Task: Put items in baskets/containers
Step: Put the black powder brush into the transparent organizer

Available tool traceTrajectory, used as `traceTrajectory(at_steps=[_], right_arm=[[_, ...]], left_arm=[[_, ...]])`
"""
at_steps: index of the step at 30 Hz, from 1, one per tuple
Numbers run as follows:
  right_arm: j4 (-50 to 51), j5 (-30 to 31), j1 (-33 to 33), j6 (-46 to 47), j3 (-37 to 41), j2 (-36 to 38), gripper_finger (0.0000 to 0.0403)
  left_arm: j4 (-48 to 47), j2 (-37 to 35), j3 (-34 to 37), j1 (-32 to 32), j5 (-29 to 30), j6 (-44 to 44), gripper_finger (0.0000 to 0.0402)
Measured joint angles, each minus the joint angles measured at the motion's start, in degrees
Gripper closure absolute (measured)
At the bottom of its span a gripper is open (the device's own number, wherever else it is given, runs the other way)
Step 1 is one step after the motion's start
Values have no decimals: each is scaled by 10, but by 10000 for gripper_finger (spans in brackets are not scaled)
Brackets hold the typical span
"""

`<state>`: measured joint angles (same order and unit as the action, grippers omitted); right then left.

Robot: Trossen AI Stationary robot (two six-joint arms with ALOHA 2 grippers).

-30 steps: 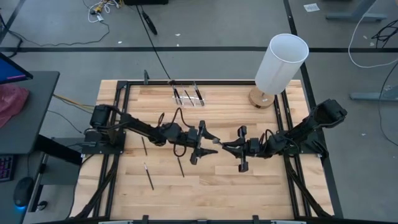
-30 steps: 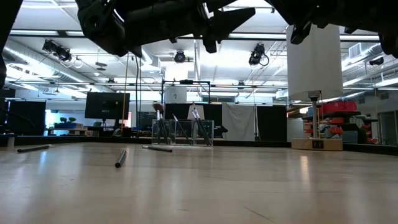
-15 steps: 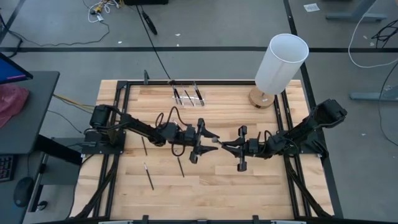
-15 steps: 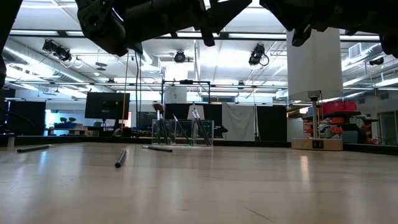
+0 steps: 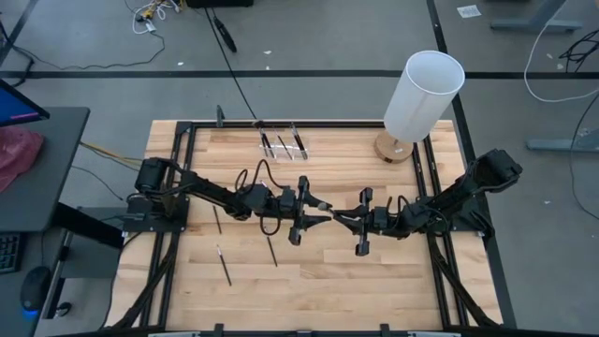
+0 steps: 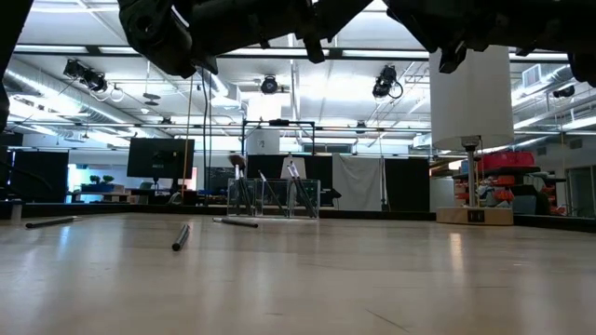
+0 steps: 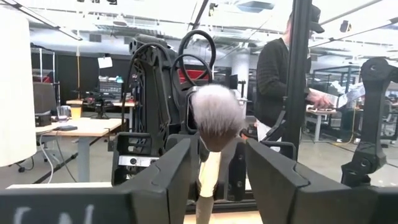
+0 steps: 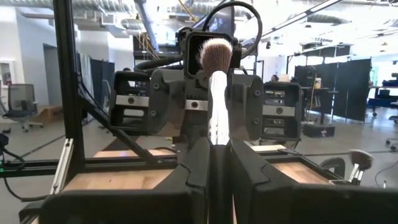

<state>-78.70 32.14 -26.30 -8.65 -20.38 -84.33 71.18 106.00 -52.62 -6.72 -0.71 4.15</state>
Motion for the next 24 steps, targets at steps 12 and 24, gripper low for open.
traceTrajectory(at_steps=[12,24], right_arm=[[10,16,0,6,0,0,375],[64,13,0,48,0,0,339]], left_arm=[[-3,0,0,0,-1,-3,368],[-35,0,0,-3,-8,-4,368]])
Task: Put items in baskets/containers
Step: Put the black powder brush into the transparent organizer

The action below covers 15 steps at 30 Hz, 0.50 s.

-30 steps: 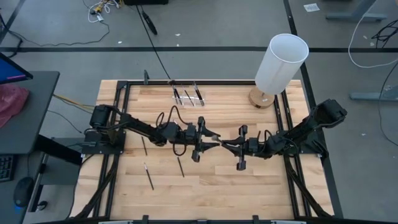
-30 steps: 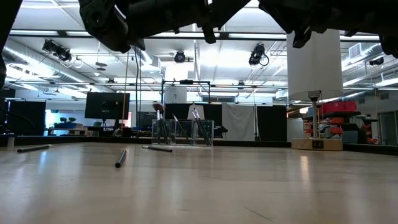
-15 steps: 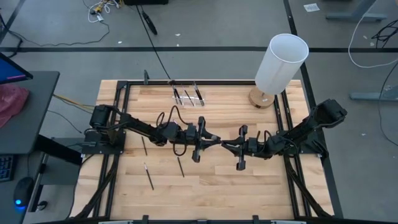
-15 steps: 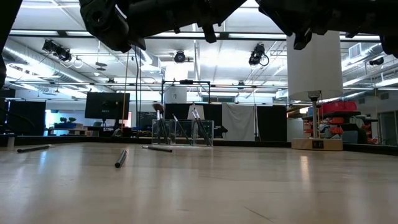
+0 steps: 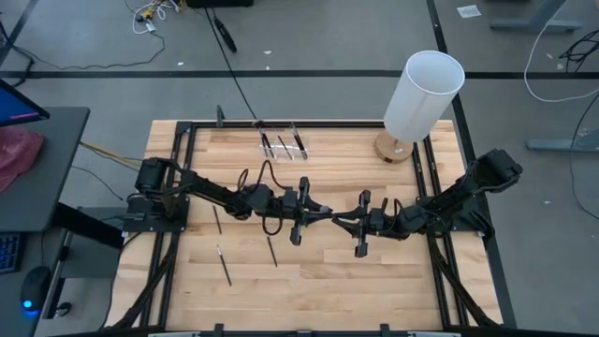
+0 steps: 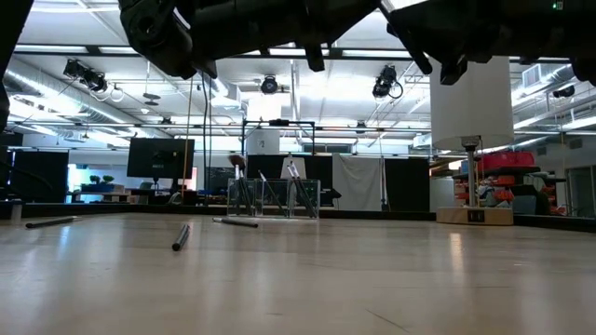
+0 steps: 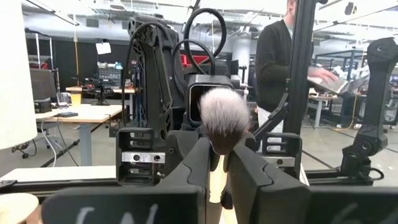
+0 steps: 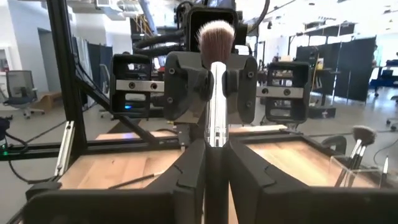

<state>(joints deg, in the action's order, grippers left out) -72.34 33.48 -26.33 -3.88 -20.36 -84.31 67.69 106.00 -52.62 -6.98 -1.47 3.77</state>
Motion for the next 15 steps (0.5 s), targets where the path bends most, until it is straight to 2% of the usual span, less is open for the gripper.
traceTrajectory(at_steps=[8,15], right_arm=[[44,6,0,31,0,0,273],[62,8,0,39,0,0,203]], left_arm=[[-39,-16,-1,0,-1,0,368],[-116,-52,0,-1,5,-13,368]])
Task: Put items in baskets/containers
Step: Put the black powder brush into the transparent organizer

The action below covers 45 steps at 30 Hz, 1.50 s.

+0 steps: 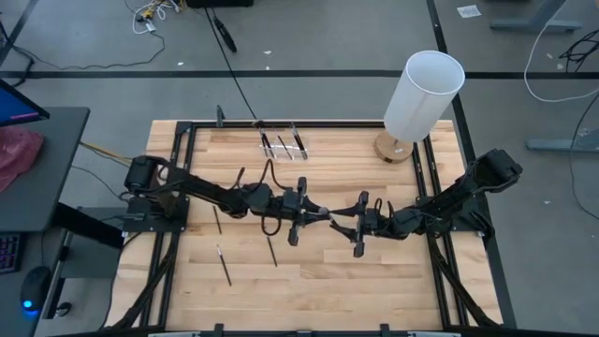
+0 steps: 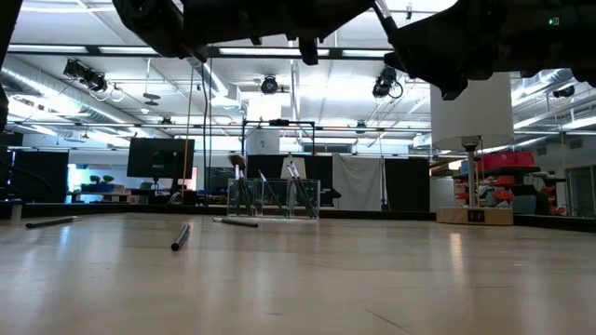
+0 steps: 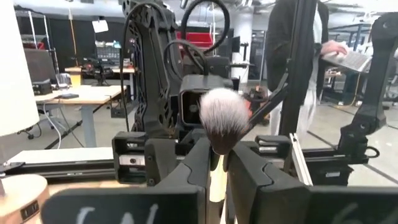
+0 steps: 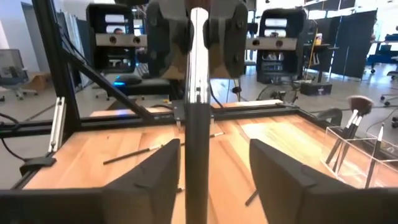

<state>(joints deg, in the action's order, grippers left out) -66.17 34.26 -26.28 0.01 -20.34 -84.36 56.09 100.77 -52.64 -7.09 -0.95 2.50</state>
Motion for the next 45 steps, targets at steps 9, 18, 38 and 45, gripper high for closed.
traceTrajectory(at_steps=[9,18,38,45], right_arm=[[66,-2,0,51,0,0,168],[151,13,0,120,0,0,170],[203,28,0,171,0,0,221],[201,28,0,165,0,0,225]], left_arm=[[-82,-42,0,0,27,-2,368],[-206,-87,0,3,124,-2,368],[-334,-114,14,264,238,65,368],[-224,-62,45,289,257,89,368]])
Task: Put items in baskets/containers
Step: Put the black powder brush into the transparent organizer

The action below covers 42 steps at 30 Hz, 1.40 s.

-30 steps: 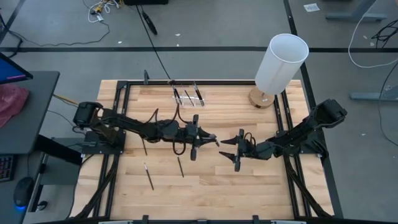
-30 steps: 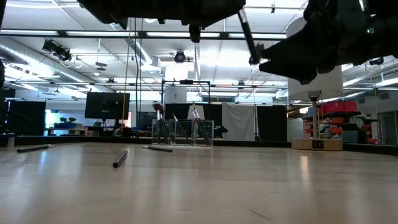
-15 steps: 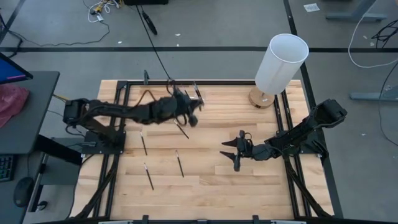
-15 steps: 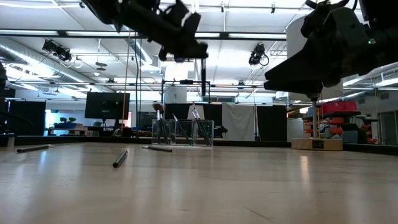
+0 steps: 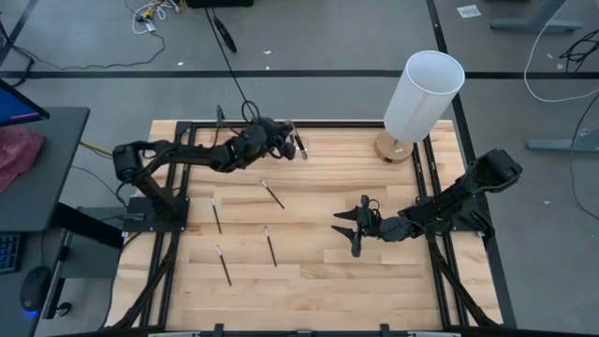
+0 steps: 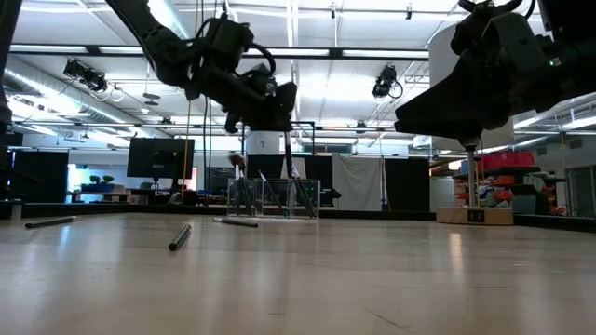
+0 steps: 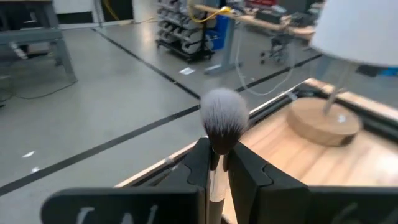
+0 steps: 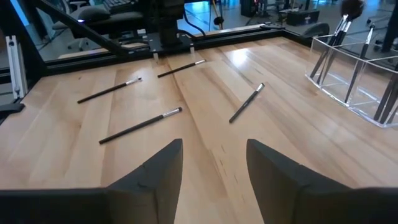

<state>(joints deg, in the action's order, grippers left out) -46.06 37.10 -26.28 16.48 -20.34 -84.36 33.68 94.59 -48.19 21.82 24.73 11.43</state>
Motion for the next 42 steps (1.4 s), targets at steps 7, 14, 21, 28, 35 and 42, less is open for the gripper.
traceTrajectory(at_steps=[7,14,21,28,35,42], right_arm=[[-7,0,0,-7,0,0,225],[-6,0,0,-7,0,0,225],[-6,0,0,-7,0,0,226],[-6,0,8,-8,0,0,227],[-14,0,12,-11,0,0,227],[-15,-3,12,-9,0,0,227]], left_arm=[[-6,26,2,-3,39,11,367],[-26,20,2,-12,37,13,364],[-157,-68,2,-15,41,2,364],[-206,-130,20,11,79,1,367],[-121,-108,82,47,46,47,361],[-98,-107,114,54,32,98,352]])
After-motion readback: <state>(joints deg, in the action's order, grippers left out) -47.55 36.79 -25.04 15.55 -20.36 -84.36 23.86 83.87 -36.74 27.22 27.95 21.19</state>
